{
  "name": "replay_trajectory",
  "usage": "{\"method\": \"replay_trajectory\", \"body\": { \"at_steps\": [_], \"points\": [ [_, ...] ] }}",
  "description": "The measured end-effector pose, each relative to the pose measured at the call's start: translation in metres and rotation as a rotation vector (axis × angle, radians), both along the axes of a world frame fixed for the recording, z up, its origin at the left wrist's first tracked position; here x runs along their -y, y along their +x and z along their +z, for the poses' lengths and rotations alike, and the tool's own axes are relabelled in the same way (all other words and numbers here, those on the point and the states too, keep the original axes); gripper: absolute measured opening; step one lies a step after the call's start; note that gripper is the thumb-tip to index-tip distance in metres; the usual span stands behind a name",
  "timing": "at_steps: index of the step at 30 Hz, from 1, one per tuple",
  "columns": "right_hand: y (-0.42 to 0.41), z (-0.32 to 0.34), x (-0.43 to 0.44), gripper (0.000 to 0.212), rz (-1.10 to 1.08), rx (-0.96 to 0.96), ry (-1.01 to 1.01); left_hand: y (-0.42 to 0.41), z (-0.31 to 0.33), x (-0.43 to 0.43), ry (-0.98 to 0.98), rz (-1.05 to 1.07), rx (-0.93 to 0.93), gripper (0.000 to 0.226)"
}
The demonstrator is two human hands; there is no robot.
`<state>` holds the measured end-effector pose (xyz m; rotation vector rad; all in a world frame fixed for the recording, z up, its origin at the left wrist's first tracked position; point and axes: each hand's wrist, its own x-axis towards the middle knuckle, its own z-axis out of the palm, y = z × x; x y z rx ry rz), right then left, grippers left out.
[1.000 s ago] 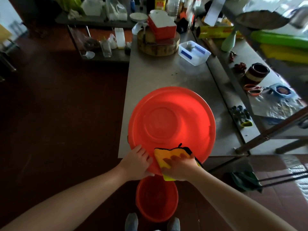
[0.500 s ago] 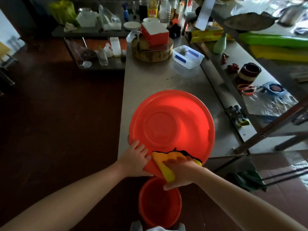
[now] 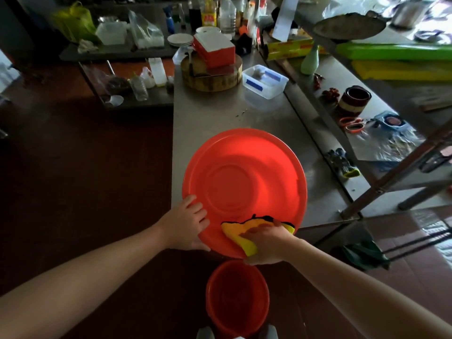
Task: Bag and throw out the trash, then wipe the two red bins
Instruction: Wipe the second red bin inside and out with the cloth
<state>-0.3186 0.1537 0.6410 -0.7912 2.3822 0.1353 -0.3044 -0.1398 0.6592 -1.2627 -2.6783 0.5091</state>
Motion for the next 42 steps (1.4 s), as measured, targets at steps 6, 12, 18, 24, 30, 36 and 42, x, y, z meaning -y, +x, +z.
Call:
{"method": "replay_trajectory", "body": {
  "at_steps": [6, 12, 18, 24, 30, 36, 42],
  "points": [
    [-0.014, -0.014, 0.025, 0.113, -0.275, 0.186, 0.086, 0.014, -0.026, -0.007, 0.115, -0.045, -0.049, 0.081],
    [-0.030, -0.048, 0.085, 0.061, -0.250, 0.261, 0.025, 0.023, -0.039, -0.009, 0.159, -0.019, -0.096, 0.076],
    [-0.038, -0.081, 0.100, 0.064, -0.216, 0.104, 0.005, 0.039, -0.050, 0.002, 0.148, -0.011, -0.111, 0.066],
    [-0.059, -0.105, 0.054, 0.072, -0.389, -0.089, -0.081, 0.061, -0.065, -0.001, 0.126, 0.020, -0.105, 0.058],
    [-0.061, -0.112, 0.048, 0.063, -0.157, -0.169, 0.252, 0.070, -0.068, -0.006, 0.099, 0.033, -0.069, 0.060],
    [-0.014, -0.132, 0.078, 0.072, -0.356, -0.140, -0.085, 0.082, -0.078, -0.006, 0.061, 0.050, -0.071, 0.060],
    [0.003, -0.129, 0.087, 0.071, -0.293, -0.071, -0.057, 0.090, -0.084, -0.001, 0.004, 0.099, -0.026, 0.066]
  ]
}}
